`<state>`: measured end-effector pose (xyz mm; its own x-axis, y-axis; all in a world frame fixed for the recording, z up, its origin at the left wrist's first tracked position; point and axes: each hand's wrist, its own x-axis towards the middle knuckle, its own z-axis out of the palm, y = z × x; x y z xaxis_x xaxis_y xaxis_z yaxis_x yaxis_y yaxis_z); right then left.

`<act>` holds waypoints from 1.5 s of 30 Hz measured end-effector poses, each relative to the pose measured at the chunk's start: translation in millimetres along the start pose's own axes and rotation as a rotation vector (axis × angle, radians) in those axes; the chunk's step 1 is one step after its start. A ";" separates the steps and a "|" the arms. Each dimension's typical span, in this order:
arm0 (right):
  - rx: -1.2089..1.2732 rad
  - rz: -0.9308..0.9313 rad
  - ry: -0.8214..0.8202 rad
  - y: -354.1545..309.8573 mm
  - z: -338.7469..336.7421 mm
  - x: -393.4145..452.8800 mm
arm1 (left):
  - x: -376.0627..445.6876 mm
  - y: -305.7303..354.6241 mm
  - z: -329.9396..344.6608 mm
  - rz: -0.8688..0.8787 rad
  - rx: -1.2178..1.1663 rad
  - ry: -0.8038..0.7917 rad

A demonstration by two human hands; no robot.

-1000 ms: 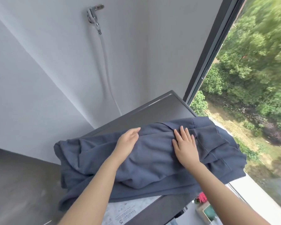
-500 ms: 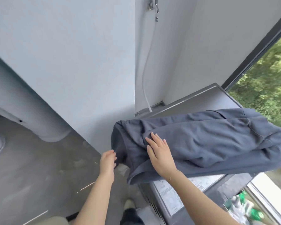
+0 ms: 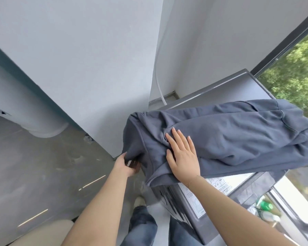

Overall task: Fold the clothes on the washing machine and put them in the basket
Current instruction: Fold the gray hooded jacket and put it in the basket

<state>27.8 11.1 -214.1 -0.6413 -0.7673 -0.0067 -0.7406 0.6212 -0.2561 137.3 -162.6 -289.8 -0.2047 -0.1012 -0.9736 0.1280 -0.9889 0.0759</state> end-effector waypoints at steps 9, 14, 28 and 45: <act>0.030 -0.005 0.013 4.1 2.4 -1.8 | -81.1 33.3 -26.4 0.535 -0.158 -0.085; 0.331 0.017 0.007 6.0 -4.4 -2.1 | -150.1 19.5 -14.1 0.893 0.011 -0.122; 1.673 0.854 0.145 64.2 -92.0 -15.8 | -179.1 -69.5 66.7 1.213 1.782 -0.698; 1.093 0.765 0.191 119.5 -92.3 0.5 | -113.0 -11.8 132.3 1.294 1.725 -0.173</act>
<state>-79.5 99.7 -155.5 -0.9024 -0.1985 -0.3823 0.2933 0.3669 -0.8828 30.6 -153.9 -152.2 -0.8233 -0.5247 -0.2166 -0.5179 0.5383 0.6648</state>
